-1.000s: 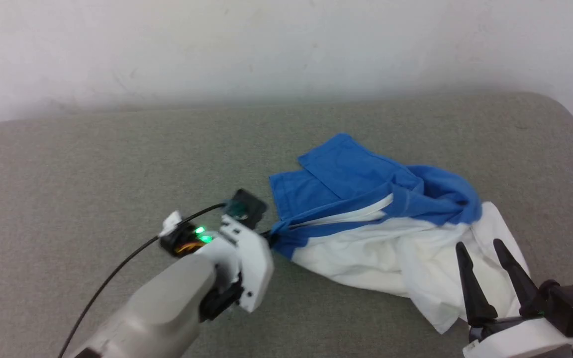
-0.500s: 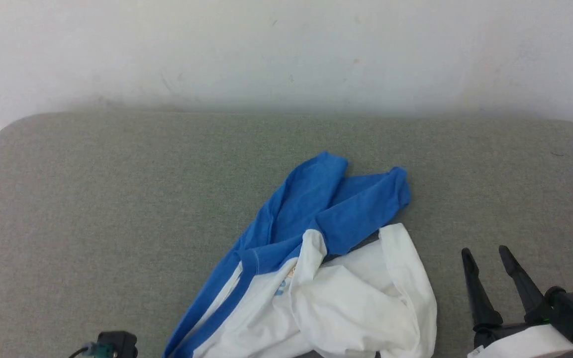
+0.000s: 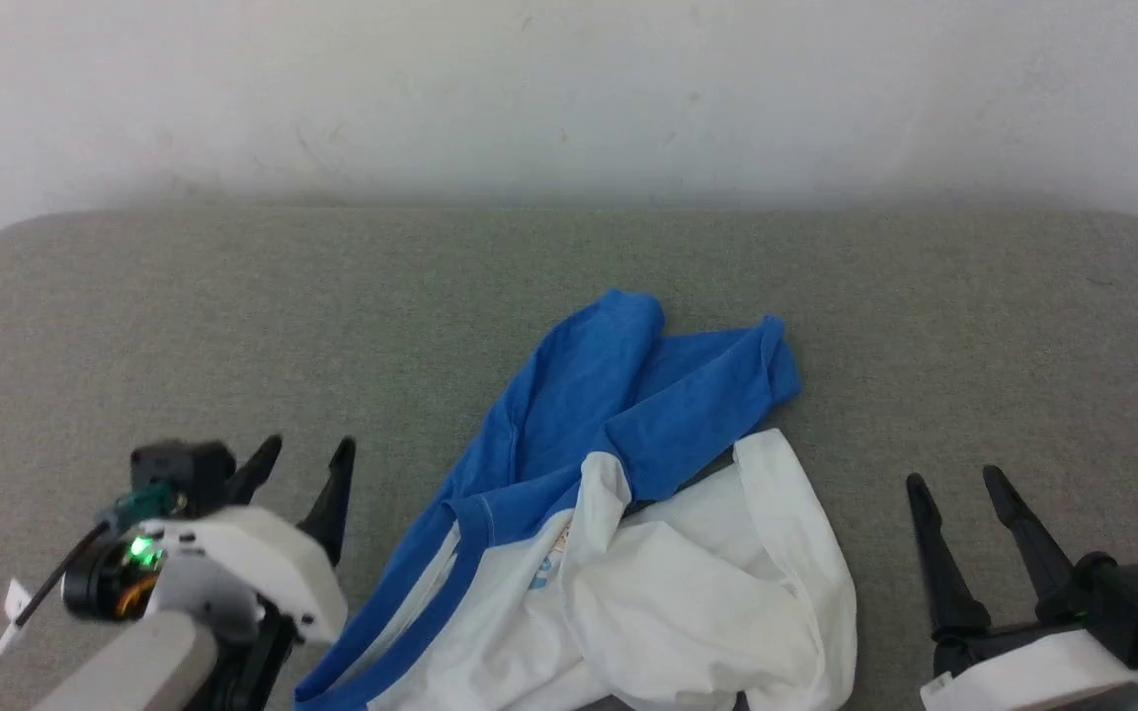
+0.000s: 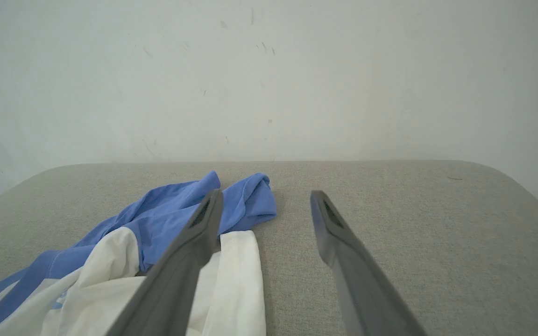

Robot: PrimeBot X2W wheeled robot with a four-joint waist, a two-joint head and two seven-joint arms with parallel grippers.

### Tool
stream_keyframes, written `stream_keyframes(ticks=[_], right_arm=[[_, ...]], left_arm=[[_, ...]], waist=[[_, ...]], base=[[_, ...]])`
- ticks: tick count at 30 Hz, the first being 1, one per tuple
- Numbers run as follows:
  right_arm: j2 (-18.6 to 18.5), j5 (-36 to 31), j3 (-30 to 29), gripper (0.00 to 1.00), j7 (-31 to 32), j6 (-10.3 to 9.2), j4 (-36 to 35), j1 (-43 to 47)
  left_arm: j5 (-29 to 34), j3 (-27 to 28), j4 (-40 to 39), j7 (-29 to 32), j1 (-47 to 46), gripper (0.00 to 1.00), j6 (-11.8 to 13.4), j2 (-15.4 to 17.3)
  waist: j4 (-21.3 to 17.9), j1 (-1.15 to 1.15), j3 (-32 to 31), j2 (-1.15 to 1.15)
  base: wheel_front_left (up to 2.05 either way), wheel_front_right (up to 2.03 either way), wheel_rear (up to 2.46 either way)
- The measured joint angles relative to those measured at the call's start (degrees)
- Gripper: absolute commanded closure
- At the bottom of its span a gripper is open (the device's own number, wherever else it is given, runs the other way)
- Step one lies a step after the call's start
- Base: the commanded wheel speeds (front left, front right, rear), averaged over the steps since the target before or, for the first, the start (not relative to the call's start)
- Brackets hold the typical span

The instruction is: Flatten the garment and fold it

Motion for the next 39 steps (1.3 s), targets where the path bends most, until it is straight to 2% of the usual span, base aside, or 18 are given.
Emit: stream_keyframes(ticks=[5, 12, 18, 23, 24, 25, 26, 28, 31, 33, 35, 39], right_arm=[[0.00, -0.81, 0.68, 0.00, -0.02, 0.00, -0.63, -2.44], [0.01, -1.11, 2.01, 0.00, -0.08, 0.00, -0.59, -4.14], [0.01, -0.83, 2.30, 0.00, -0.10, 0.00, 0.44, -4.30], [0.00, -0.42, 2.38, 0.00, -0.11, 0.00, 1.41, -4.31], [0.01, -0.42, 2.42, 0.00, -0.12, 0.00, 1.62, -4.32], [0.00, -0.38, 2.45, 0.00, -0.14, 0.00, 1.77, -4.35], [0.00, -0.18, 2.47, 0.00, -0.18, 0.00, 1.90, -4.37], [0.00, 0.09, 2.45, 0.00, -0.31, 0.00, 2.11, -4.63], [0.00, 0.24, 2.41, 0.00, -0.68, 0.00, 2.50, -4.86], [0.01, 0.52, 2.25, 0.00, -0.82, 0.00, 2.91, -4.82], [0.00, 0.68, 1.99, 0.00, -1.04, 0.00, 3.23, -4.74], [0.00, 1.33, 1.96, 0.00, -1.29, 0.00, 3.69, -4.47]], left_arm=[[2.07, -2.04, 6.78, 0.70, -10.85, 0.00, -4.77, -6.14], [1.45, -7.17, 26.15, 7.26, -20.66, 0.00, -13.46, -14.24], [1.37, -12.40, 40.86, 16.85, -25.20, 0.00, -20.50, -16.55], [1.36, -16.34, 47.08, 26.86, -30.69, 0.00, -25.93, -17.82], [1.34, -17.04, 47.73, 28.78, -31.67, 0.40, -26.50, -18.16], [1.03, -17.26, 48.23, 30.05, -32.28, 0.91, -26.94, -18.51], [0.94, -17.69, 48.59, 30.23, -32.58, 1.00, -27.06, -18.75], [0.86, -17.96, 48.77, 29.34, -32.79, 1.00, -28.00, -19.11], [0.96, -16.62, 48.75, 21.05, -31.69, 1.00, -27.70, -19.14], [1.09, -14.60, 48.26, 14.68, -30.47, 1.00, -25.07, -18.68], [1.01, -11.89, 46.78, 9.29, -29.58, 1.00, -22.19, -16.69], [-2.56, -4.17, 42.13, 1.64, -26.21, 1.00, -16.23, -9.79]], waist=[[-1.59, 0.00, 1.71, 0.00], [-4.73, 0.01, 3.72, 0.00], [-7.11, 0.01, 5.05, 0.00], [-7.87, -0.01, 5.95, 0.00], [-7.90, -0.01, 6.04, 0.00], [-7.87, -0.01, 6.11, 0.00], [-7.82, -0.01, 6.16, 0.00], [-7.65, -0.01, 6.24, 0.00], [-7.23, 0.00, 6.18, 0.00], [-6.92, 0.00, 5.89, 0.00], [-6.42, 0.00, 5.57, 0.00], [-5.22, 0.00, 4.91, 0.00]], base=[[0.00, 0.00, 0.00], [0.00, 0.00, 0.00], [0.00, 0.00, 0.00], [0.00, 0.00, 0.00], [0.00, 0.00, 0.00], [0.00, 0.00, 0.00], [0.00, 0.00, 0.00], [0.00, 0.00, 0.00], [0.00, 0.00, 0.00], [0.00, 0.00, 0.00], [0.00, 0.00, 0.00], [0.00, 0.00, 0.00]])
